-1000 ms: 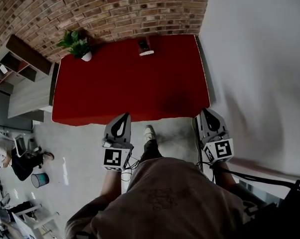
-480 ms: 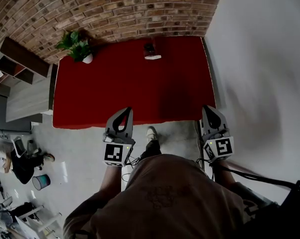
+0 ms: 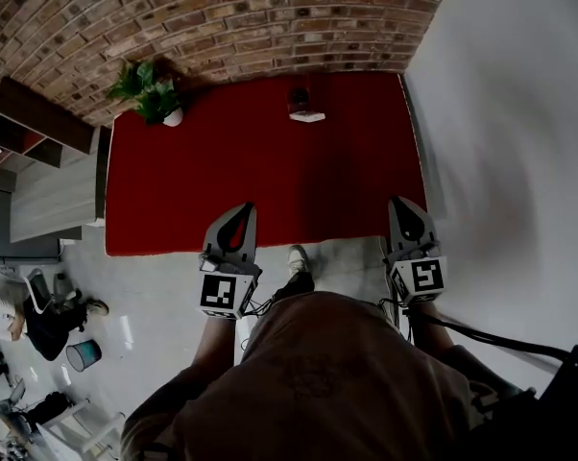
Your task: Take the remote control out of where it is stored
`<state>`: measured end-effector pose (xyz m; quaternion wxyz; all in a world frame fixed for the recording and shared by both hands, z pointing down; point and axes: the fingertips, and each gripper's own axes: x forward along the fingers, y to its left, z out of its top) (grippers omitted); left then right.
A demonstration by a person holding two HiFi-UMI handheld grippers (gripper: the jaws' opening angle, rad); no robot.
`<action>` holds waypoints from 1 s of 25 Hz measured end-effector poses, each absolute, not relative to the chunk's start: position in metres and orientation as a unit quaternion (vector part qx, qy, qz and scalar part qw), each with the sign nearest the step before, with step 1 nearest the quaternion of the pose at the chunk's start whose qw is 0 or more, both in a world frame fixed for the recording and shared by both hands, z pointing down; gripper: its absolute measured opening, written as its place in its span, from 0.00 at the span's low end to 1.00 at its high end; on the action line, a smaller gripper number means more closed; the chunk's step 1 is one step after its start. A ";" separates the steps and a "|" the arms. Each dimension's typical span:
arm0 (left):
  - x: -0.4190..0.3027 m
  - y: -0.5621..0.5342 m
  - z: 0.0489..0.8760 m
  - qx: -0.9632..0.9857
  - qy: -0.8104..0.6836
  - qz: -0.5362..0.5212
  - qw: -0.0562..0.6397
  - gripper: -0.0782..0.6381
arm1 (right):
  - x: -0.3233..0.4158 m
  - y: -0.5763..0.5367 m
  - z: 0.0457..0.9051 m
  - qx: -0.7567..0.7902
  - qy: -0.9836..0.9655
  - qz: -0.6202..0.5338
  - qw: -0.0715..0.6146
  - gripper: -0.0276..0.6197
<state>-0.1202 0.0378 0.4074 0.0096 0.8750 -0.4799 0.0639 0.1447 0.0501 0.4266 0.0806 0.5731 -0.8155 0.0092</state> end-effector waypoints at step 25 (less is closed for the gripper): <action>-0.155 -0.044 0.417 0.895 -0.441 0.064 0.000 0.12 | 0.088 -0.030 0.425 0.582 -0.808 0.003 0.098 0.06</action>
